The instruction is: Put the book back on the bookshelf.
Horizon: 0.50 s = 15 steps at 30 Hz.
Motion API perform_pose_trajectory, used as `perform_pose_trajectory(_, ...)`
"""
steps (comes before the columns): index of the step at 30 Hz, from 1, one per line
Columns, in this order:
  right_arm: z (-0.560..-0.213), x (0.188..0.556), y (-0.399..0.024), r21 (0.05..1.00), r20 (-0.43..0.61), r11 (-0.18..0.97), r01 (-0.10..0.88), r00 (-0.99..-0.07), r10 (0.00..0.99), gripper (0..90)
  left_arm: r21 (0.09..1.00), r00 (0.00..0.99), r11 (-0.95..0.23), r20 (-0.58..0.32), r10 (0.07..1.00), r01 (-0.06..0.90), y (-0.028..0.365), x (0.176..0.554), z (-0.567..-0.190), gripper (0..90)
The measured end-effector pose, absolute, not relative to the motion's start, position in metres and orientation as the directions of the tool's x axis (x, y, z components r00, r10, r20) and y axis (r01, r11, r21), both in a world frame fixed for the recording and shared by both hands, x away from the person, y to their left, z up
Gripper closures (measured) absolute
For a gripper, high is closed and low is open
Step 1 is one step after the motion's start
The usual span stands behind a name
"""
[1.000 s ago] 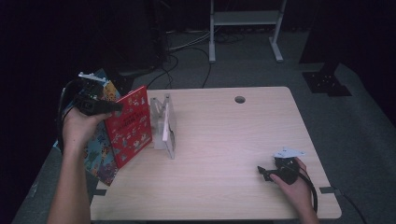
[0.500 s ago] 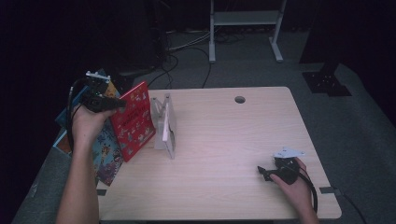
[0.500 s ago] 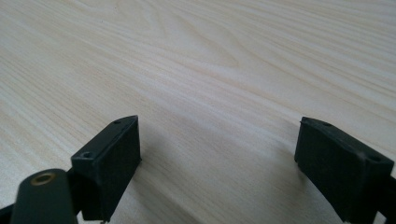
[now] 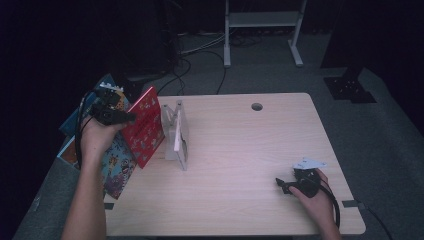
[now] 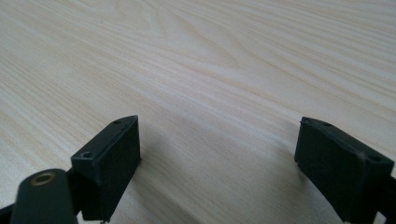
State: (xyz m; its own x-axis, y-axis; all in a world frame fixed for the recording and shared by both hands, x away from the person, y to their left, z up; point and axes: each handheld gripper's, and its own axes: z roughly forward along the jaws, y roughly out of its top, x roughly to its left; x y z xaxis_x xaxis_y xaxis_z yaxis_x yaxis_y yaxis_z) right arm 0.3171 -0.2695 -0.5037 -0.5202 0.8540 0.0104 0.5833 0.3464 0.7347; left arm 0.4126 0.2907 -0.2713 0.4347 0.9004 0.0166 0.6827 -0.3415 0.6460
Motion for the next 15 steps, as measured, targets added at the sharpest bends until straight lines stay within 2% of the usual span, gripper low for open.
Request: perform_pose_trajectory(15, -0.5038, 0.3172, -0.2695, 0.735, 0.009, 0.348, 0.582, -0.521, 0.854, 13.5, 0.652, 0.459, -0.343, -0.008, 0.888, 0.676, 0.2948, 0.4095, -0.2632, 74.1)
